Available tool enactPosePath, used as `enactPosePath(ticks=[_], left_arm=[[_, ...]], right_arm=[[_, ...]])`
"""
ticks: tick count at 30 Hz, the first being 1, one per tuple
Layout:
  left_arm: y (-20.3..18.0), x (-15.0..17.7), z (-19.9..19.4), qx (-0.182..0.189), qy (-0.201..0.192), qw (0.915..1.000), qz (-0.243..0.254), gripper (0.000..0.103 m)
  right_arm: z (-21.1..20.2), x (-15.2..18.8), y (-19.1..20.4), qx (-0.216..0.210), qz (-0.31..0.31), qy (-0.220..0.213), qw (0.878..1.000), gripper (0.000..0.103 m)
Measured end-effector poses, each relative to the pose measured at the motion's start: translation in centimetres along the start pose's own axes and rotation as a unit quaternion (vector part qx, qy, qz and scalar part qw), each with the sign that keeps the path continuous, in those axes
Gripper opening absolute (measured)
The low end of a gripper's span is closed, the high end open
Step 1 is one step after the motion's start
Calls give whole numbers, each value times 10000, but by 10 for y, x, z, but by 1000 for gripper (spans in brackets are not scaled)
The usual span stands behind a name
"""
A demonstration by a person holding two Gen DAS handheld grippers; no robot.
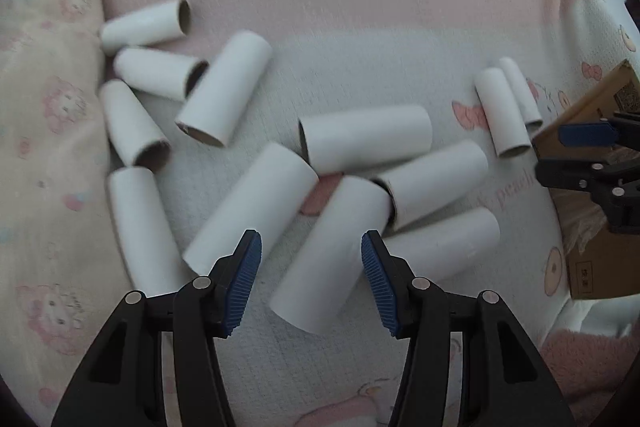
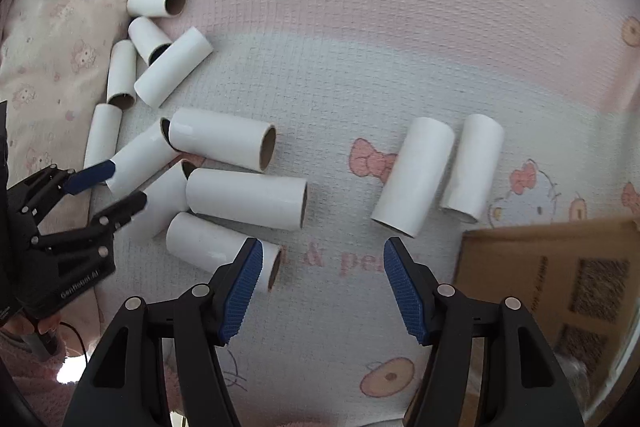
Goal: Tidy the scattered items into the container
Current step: 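Grasp a white cardboard tube with the right tool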
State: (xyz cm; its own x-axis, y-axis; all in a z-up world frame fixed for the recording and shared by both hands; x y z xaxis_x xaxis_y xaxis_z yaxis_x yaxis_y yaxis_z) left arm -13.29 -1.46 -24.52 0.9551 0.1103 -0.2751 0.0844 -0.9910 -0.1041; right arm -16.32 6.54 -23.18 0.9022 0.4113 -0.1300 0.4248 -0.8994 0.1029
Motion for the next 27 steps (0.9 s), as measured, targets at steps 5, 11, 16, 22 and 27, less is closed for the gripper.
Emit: enactPosePath(ticks=[5,11,16,22,27], left_arm=[[6,-2,14,303,236,9991,-204,56],[6,-5,21,749,412,9961,-222,56],[13,-3,24,1105,527,9912,-507,57],[15,-2,27,1215,522,9890,-663,57],[20,-9,39,1252,633,9860,-900,57]], right_arm=[[24,-5,6,124,-238,369,9990,61],[39,-12,26,375,-940,386,9941,61],[52,-19,51,704,-1902,318,9787,61],[73,-24,66,545,-2330,573,9693,73],[82,-36,59,485,-2016,687,9759,73]])
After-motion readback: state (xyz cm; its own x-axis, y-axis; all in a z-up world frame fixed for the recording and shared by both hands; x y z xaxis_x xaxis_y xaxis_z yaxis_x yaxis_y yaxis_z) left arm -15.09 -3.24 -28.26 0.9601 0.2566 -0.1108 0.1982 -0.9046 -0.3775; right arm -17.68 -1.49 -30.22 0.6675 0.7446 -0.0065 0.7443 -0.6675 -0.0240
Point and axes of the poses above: each gripper's, at about its wrist camera, not at the fingertips, and z roughly the way its jaws point, y to its left, x to its underside, the point moved 5 cm from there along z, roughly the way its jaws point, and after that the axes turned 1 degree about x, right-handed, at the moved point
